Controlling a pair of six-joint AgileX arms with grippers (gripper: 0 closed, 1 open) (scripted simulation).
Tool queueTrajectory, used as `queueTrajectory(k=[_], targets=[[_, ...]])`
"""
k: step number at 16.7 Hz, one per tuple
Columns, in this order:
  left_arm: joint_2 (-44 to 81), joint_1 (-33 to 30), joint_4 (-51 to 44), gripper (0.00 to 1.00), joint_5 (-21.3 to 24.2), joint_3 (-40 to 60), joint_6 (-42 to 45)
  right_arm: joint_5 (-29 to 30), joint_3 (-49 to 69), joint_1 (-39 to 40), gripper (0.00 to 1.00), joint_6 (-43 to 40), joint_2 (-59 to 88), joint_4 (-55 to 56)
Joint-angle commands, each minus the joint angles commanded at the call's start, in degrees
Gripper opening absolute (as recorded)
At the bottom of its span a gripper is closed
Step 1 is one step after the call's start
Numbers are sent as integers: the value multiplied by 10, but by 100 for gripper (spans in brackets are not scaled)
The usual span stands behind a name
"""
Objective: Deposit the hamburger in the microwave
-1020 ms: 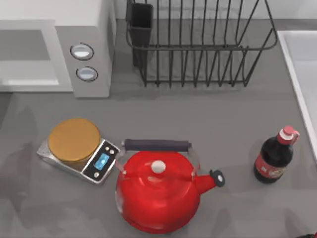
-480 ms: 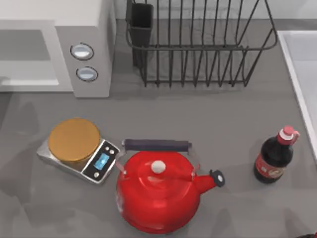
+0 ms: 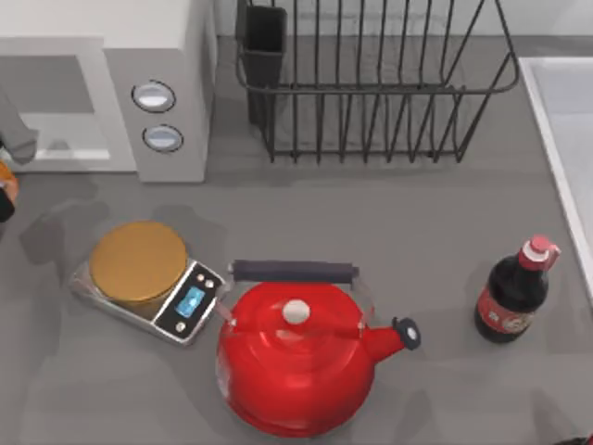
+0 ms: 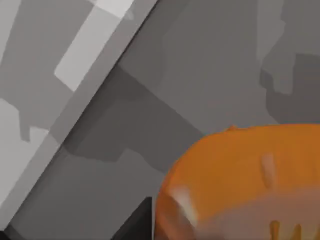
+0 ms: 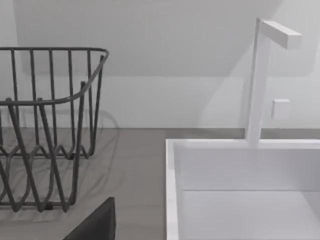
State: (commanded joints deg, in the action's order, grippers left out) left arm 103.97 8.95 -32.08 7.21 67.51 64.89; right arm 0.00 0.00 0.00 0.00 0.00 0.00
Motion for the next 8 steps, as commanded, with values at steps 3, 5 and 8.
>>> queueTrajectory(k=[3, 5, 8], targets=[[39, -9, 188, 0, 27, -39, -99, 0, 0, 0, 100, 0, 0, 0], [64, -10, 314, 0, 42, -68, -177, 0, 0, 0, 100, 0, 0, 0], [96, -6, 493, 0, 58, -111, -302, 0, 0, 0, 100, 0, 0, 0]])
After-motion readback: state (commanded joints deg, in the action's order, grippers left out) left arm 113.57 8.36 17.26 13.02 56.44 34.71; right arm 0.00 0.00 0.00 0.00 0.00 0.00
